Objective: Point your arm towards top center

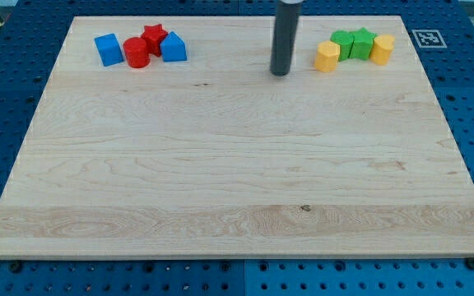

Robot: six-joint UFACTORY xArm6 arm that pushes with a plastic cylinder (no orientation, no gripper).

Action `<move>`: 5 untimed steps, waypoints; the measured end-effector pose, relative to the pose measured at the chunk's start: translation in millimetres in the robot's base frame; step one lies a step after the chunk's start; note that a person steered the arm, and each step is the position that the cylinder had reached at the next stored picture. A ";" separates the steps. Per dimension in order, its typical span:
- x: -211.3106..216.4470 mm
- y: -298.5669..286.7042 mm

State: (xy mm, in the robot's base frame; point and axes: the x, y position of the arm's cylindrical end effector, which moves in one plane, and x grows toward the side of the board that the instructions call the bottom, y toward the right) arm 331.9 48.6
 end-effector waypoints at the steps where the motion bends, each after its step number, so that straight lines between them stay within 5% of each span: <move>1: -2.1 -33.0; 3: -60.9 -25.4; 5: -61.6 -25.5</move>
